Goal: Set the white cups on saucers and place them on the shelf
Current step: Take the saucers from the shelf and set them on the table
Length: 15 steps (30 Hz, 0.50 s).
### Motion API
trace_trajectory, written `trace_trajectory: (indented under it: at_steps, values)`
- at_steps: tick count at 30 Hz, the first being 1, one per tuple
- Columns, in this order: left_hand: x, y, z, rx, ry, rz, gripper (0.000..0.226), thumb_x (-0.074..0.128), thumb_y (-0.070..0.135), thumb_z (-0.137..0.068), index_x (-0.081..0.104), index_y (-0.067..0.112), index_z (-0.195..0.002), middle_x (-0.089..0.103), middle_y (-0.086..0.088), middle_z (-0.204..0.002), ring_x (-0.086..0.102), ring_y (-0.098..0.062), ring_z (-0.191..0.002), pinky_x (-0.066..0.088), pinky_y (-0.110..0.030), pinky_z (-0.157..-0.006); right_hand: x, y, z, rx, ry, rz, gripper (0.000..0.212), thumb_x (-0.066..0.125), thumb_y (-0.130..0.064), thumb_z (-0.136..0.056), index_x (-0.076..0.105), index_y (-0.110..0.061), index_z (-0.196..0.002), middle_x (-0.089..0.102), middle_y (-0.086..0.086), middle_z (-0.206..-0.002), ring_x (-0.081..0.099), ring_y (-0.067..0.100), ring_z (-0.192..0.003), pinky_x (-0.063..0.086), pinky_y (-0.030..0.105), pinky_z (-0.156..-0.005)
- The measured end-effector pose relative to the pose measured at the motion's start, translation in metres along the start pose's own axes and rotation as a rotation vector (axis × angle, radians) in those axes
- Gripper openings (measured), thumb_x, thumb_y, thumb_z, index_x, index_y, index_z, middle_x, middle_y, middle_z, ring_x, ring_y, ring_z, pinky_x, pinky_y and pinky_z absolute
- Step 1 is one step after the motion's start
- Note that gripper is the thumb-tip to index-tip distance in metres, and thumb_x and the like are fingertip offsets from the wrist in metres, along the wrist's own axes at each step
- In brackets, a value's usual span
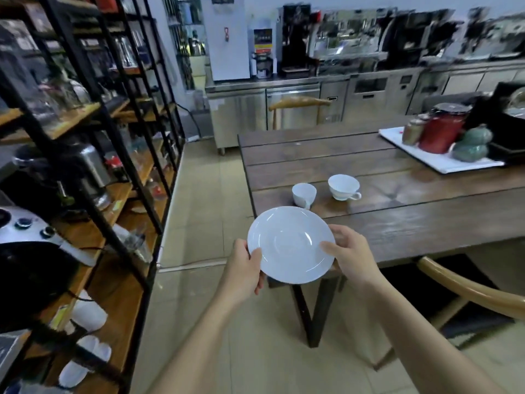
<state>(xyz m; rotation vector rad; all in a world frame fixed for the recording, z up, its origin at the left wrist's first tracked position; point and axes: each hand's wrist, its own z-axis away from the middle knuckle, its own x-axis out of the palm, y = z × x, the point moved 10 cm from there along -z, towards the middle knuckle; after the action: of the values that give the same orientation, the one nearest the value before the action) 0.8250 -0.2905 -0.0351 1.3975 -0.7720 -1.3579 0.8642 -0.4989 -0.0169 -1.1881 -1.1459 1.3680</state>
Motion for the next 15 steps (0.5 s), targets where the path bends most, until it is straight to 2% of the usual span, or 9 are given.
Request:
trace_trajectory:
  at_steps: [2,7,11,15]
  values:
    - [0.016,0.0,-0.025,-0.013,-0.034,-0.008,0.014,0.037,0.014,-0.095,0.034,0.015,-0.081,0.048,-0.008,-0.055,0.044,-0.017,-0.038,0.032,-0.025,-0.038,-0.012,0.002,-0.02,-0.004,0.04,0.034,0.03,0.052,0.007,-0.087,0.059,-0.015,-0.106,0.066,0.0,-0.094,0.062,0.012,-0.081,0.047,0.012,-0.045]
    - [0.06,-0.002,-0.067,-0.046,-0.096,-0.065,0.006,0.035,0.016,-0.096,0.038,0.015,-0.09,0.051,-0.008,-0.059,0.045,-0.017,-0.041,0.034,-0.022,-0.035,-0.046,0.029,-0.063,0.032,0.098,0.148,0.03,0.052,0.005,-0.087,0.059,-0.009,-0.113,0.062,0.002,-0.084,0.051,0.005,-0.063,0.037,0.005,-0.039]
    - [0.1,-0.01,-0.1,-0.105,-0.131,-0.091,0.01,0.034,0.019,-0.097,0.04,0.011,-0.098,0.053,-0.008,-0.066,0.048,-0.016,-0.045,0.037,-0.023,-0.037,-0.075,0.058,-0.103,0.103,0.112,0.196,0.03,0.052,0.002,-0.088,0.058,-0.009,-0.114,0.059,0.0,-0.076,0.046,0.005,-0.056,0.035,0.009,-0.039]
    - [0.143,-0.029,-0.131,-0.183,-0.134,-0.1,0.014,0.034,0.024,-0.099,0.04,0.013,-0.105,0.057,-0.008,-0.078,0.051,-0.013,-0.051,0.04,-0.021,-0.04,-0.097,0.084,-0.151,0.139,0.064,0.296,0.028,0.052,-0.005,-0.09,0.056,-0.012,-0.117,0.062,0.006,-0.093,0.054,0.013,-0.07,0.039,0.021,-0.052]
